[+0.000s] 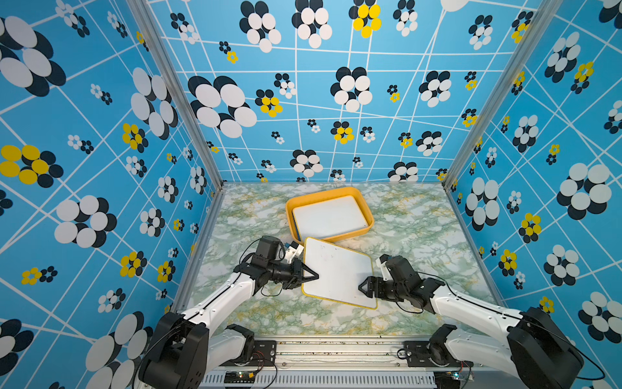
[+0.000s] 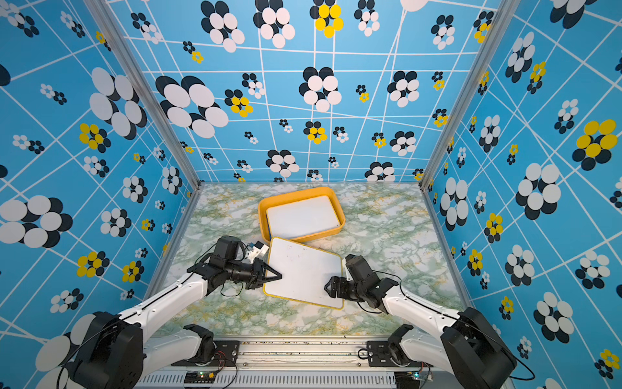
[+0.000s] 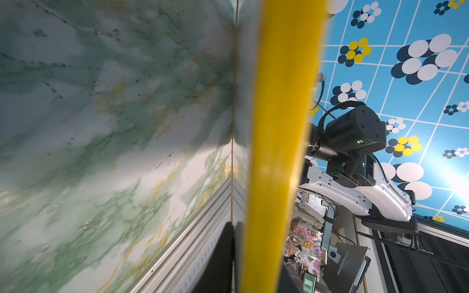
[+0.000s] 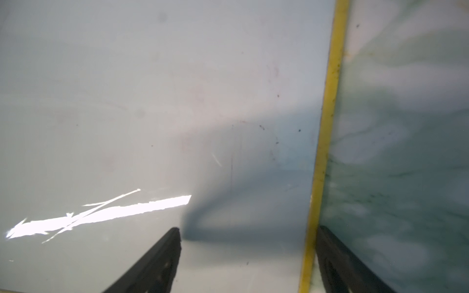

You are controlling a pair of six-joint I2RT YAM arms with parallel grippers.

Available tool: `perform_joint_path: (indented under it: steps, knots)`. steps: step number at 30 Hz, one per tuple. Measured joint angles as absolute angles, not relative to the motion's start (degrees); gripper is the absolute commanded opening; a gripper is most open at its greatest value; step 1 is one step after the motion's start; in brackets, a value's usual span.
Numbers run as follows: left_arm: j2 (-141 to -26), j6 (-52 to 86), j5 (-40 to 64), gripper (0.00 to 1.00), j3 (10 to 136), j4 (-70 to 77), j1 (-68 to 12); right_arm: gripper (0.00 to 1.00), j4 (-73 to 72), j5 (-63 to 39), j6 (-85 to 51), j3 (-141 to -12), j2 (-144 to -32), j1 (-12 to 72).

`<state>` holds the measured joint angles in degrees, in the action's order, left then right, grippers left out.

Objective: Put the whiteboard into the storage box
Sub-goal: Pick up the whiteboard at the center of the board.

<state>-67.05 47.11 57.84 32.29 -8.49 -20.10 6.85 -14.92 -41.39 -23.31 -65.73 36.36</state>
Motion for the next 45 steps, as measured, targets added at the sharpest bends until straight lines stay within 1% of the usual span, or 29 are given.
perform_joint_path:
  steps: [5, 9, 14, 16, 19, 21, 25, 26, 28, 33, 38, 45]
  knots:
    - [-67.05, 46.46, 58.57, 0.26, 32.75, -9.47, -19.68, 0.86, 7.05, -16.03, -41.39, -23.31, -65.73, 36.36]
    - [-67.05, 44.23, 58.61, 0.28, 34.46, -12.84, -18.68, 0.86, 7.29, -16.95, -41.34, -23.31, -65.73, 36.38]
    - [-67.05, 41.19, 58.57, 0.23, 36.6, -17.52, -17.32, 0.86, 7.75, -17.3, -41.19, -23.42, -65.73, 36.36]
    - [-67.05, 40.42, 58.57, 0.18, 36.93, -18.61, -17.19, 0.86, 8.14, -17.34, -41.17, -23.55, -65.73, 36.38]
    - [-67.16, 39.53, 58.57, 0.13, 36.95, -19.88, -17.19, 0.86, 8.38, -17.37, -41.17, -23.62, -65.73, 36.38]
    - [-67.46, 39.16, 58.54, 0.13, 36.95, -20.6, -17.19, 0.86, 8.45, -17.37, -41.17, -23.64, -65.71, 36.36]
    - [-67.99, 38.09, 58.43, 0.09, 36.95, -21.69, -17.1, 0.86, 8.91, -17.28, -41.15, -23.83, -65.71, 36.36]
    - [-68.05, 37.71, 58.06, 0.07, 36.95, -22.02, -17.08, 0.86, 8.99, -17.28, -41.15, -23.86, -65.71, 36.36]
    - [-68.18, 36.8, 58.06, 0.0, 36.95, -22.35, -17.08, 0.86, 9.23, -17.28, -41.15, -23.97, -65.71, 36.36]
    - [-68.18, 36.56, 57.89, 0.0, 36.95, -22.37, -17.08, 0.86, 10.66, -17.04, -41.12, -24.38, -65.54, 36.36]
    - [-68.14, 36.56, 57.71, 0.0, 37.89, -23.94, -17.08, 0.86, 15.4, -15.46, -39.94, -25.39, -63.94, 36.05]
    - [-66.67, 35.97, 56.21, 0.0, 40.1, -28.8, -17.08, 0.87, 22.11, -11.25, -37.69, -29.8, -58.0, 34.85]
